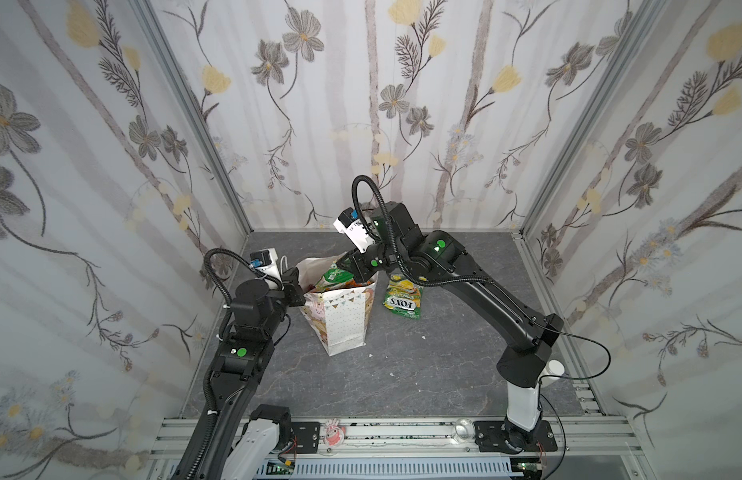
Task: Place the snacks into the paper bag
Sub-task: 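Lower the green FOX'S bag into the paper bag and push it down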
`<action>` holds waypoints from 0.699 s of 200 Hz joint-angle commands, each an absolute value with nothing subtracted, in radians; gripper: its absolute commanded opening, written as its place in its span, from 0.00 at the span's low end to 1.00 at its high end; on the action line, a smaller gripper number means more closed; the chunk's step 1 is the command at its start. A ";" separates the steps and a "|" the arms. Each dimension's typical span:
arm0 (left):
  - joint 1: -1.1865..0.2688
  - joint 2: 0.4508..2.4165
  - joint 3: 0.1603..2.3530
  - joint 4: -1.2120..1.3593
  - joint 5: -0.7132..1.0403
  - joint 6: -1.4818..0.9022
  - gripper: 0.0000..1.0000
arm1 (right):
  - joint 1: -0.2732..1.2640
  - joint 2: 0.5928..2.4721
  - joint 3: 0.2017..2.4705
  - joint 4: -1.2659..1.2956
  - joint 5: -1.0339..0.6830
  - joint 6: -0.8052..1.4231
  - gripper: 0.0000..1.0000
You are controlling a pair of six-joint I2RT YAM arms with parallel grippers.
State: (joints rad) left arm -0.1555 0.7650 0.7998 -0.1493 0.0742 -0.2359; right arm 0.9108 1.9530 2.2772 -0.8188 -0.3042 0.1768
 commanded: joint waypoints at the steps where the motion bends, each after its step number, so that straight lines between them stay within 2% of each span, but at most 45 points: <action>1: -0.153 0.767 0.797 -0.110 0.068 -0.238 0.09 | 0.917 1.980 2.316 -0.879 -0.295 0.140 0.00; 56: -0.153 0.769 0.796 -0.111 0.066 -0.238 0.09 | 0.920 2.036 2.344 -0.897 -0.319 0.135 0.00; 105: -0.153 0.770 0.794 -0.110 0.064 -0.238 0.09 | 0.922 2.085 2.348 -0.893 -0.276 0.137 0.00; 125: -0.153 0.771 0.795 -0.110 0.064 -0.238 0.09 | 0.922 2.092 2.349 -0.874 -0.267 0.143 0.05; 140: -0.153 0.770 0.794 -0.111 0.063 -0.239 0.09 | 0.922 2.089 2.348 -0.846 -0.269 0.151 0.20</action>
State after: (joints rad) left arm -0.1555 0.7704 0.7963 -0.1474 0.0708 -0.2359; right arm 0.9211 2.0850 2.3409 -0.8780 -0.2886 0.1486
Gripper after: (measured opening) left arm 0.087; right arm 0.063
